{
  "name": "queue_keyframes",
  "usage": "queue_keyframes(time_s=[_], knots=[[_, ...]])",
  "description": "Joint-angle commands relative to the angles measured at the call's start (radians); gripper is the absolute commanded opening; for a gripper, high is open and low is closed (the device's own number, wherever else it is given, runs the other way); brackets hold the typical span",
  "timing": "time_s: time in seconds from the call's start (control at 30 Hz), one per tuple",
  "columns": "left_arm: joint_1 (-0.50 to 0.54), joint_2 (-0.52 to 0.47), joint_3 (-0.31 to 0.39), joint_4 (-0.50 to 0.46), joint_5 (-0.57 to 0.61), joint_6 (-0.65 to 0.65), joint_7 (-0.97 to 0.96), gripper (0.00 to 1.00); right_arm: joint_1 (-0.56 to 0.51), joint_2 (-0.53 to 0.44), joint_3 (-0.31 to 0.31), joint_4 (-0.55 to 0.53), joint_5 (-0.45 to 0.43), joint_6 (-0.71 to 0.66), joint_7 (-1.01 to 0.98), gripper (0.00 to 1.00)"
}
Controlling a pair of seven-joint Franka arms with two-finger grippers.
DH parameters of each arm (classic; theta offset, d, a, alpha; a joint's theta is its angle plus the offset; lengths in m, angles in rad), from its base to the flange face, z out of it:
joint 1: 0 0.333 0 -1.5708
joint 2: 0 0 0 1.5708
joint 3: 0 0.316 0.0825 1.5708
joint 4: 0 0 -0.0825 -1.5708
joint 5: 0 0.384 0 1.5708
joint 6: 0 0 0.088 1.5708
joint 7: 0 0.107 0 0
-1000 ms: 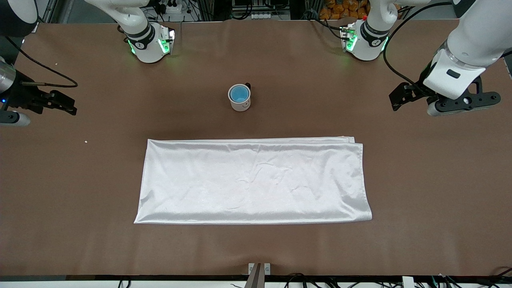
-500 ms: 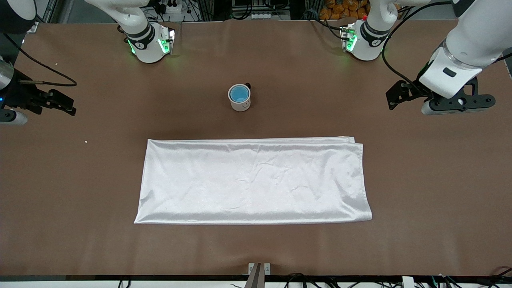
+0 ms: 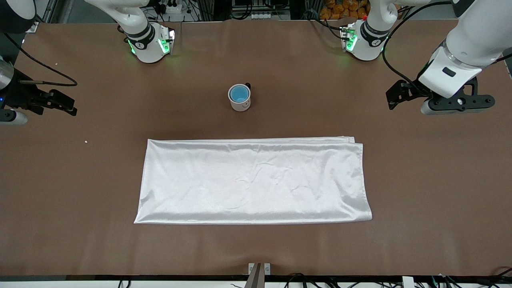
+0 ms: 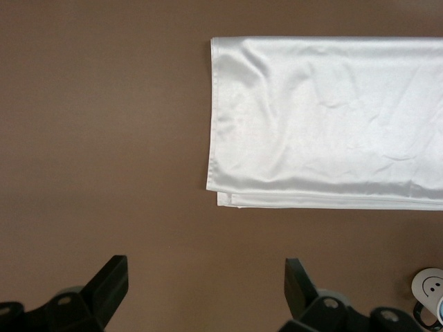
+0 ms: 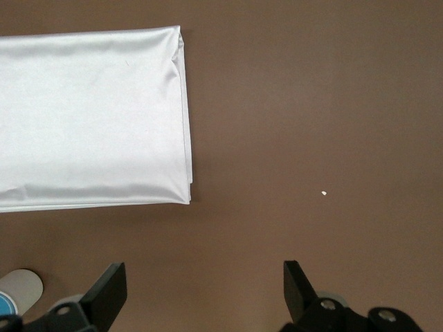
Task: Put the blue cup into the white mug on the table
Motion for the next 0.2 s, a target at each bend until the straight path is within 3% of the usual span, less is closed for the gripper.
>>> queue_keyframes(time_s=[0.0, 0.17], knots=[[0.016, 0.011, -0.008, 0.024, -0.022, -0.008, 0.030, 1.00, -0.008, -0.025, 0.006, -0.024, 0.018, 0.010, 0.015, 1.00], [0.017, 0.011, -0.008, 0.024, -0.025, -0.008, 0.032, 1.00, -0.008, -0.025, 0.006, -0.024, 0.018, 0.010, 0.015, 1.00]])
